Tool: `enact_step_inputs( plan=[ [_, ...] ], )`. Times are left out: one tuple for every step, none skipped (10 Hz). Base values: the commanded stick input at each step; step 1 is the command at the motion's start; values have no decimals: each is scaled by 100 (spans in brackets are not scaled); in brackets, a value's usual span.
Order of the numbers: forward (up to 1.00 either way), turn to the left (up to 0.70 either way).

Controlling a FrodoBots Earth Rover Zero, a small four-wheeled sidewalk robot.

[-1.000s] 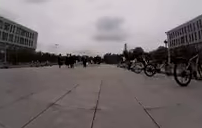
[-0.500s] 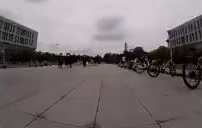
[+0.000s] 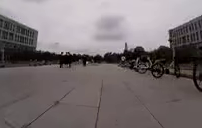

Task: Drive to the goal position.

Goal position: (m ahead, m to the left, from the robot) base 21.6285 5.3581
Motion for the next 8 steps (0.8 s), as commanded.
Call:
enact_step_inputs(
  plan=[
    [67,1],
    [67,1],
    [67,1],
    [67,1],
    [67,1],
    [67,1],
    [67,1],
    [67,1]
  ],
)
